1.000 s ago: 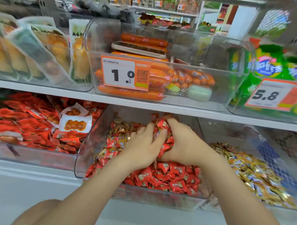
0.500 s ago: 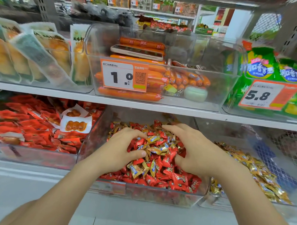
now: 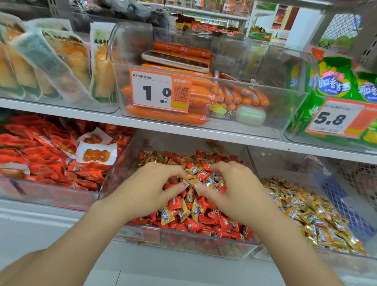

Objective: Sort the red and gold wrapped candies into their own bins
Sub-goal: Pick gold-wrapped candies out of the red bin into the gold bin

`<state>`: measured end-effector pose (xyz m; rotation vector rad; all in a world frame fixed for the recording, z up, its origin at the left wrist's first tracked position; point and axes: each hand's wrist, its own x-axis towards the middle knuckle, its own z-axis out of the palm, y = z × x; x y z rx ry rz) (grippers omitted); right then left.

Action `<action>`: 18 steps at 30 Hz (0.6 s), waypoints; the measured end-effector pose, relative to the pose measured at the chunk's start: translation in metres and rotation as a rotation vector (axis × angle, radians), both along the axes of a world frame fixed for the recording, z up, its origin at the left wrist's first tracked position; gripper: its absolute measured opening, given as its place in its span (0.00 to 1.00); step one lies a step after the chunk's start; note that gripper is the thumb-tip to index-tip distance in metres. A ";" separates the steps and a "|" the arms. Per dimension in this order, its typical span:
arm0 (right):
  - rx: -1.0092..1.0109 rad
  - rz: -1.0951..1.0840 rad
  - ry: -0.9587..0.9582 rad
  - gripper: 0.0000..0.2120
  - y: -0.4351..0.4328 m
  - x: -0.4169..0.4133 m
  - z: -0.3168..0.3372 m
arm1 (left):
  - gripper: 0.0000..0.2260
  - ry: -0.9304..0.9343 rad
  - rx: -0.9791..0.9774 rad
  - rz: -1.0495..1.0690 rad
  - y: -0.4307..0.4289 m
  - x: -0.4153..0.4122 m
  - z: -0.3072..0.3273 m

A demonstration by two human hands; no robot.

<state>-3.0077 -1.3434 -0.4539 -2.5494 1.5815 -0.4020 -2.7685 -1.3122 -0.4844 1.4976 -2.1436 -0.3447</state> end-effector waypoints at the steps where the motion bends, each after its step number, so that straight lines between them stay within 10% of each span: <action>1: -0.008 -0.011 0.043 0.30 -0.001 0.002 -0.006 | 0.08 0.008 -0.028 0.003 0.000 -0.001 0.001; 9: 0.018 -0.020 -0.129 0.15 -0.013 0.004 -0.014 | 0.08 0.137 0.027 0.013 0.010 -0.010 0.017; 18: 0.219 -0.186 -0.801 0.08 -0.020 -0.009 -0.001 | 0.07 0.073 0.253 0.066 0.016 0.000 0.022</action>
